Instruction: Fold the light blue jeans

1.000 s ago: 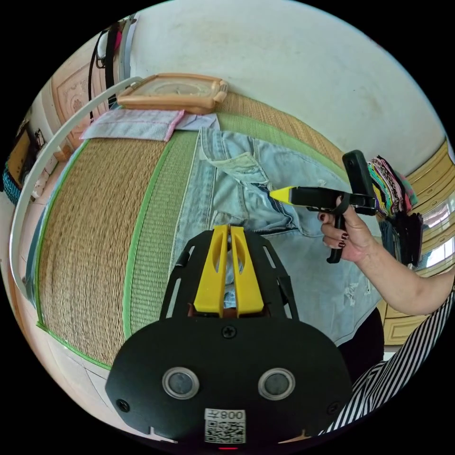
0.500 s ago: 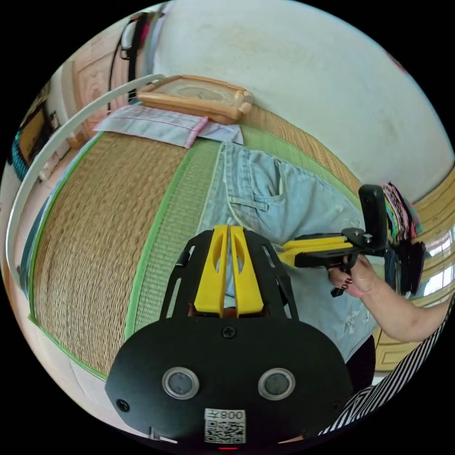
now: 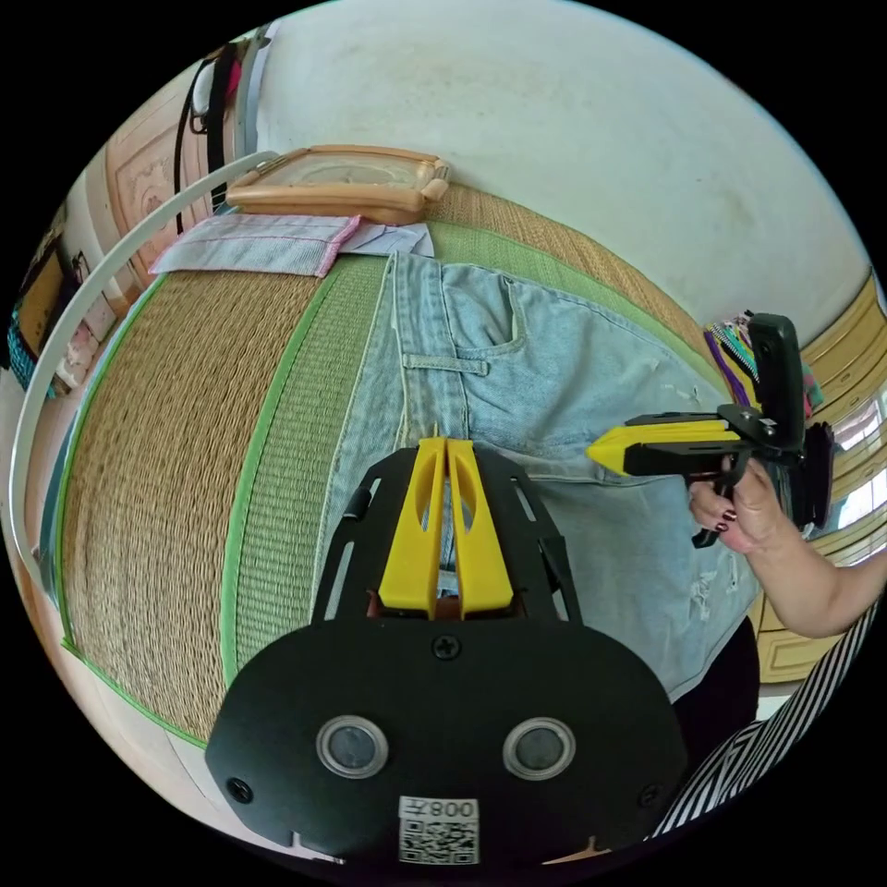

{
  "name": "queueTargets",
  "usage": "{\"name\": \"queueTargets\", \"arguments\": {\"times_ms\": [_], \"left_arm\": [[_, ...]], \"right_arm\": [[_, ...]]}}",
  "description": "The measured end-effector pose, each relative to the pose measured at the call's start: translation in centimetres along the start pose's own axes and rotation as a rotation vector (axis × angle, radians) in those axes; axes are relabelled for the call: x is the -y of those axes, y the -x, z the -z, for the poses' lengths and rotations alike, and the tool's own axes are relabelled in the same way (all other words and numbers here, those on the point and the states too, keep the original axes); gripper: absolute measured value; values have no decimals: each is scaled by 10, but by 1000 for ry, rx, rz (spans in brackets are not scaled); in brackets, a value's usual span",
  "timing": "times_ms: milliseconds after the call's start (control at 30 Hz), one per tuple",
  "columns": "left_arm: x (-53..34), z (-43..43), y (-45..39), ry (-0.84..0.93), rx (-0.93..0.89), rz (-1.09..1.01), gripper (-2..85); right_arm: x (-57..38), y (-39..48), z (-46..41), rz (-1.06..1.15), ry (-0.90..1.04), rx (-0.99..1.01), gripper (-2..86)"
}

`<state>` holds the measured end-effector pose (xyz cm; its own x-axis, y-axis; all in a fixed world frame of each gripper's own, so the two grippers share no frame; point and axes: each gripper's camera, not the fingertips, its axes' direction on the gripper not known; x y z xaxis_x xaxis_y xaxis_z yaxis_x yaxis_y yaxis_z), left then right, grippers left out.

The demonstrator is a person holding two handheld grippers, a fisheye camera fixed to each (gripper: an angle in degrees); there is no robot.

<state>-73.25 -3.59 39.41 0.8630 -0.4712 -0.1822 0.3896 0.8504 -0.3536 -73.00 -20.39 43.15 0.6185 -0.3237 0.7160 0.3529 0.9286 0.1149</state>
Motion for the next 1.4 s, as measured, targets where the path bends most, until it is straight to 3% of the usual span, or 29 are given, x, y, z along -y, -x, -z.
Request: {"name": "queueTargets", "arguments": {"times_ms": [233, 433, 533, 600, 667, 800, 1067, 1200, 1400], "left_arm": [[19, -38, -18, 29, -4, 47, 0], [33, -63, -77, -49, -98, -104, 1], [44, -101, -103, 27, -73, -151, 2], [48, -137, -111, 148, -52, -154, 3], [56, -146, -116, 93, -109, -87, 5], [77, -154, -156, -3, -182, -161, 16], [161, -271, -360, 80, -463, -559, 82], [190, -337, -456, 142, -478, -661, 84], [228, -433, -564, 197, -396, -707, 88]], "right_arm": [[-31, 14, -40, 10, 19, -129, 2], [-127, 17, 1, -34, -99, -203, 1], [-195, -13, 5, -165, -87, -270, 2], [-233, -38, -12, -236, -52, -202, 2], [-250, -46, -4, -278, -95, -140, 3], [-308, -67, 49, -331, -232, -260, 9], [-536, -188, 201, -760, -426, -661, 56], [-634, -241, 244, -924, -440, -775, 83], [-692, -293, 230, -963, -382, -799, 88]]}}
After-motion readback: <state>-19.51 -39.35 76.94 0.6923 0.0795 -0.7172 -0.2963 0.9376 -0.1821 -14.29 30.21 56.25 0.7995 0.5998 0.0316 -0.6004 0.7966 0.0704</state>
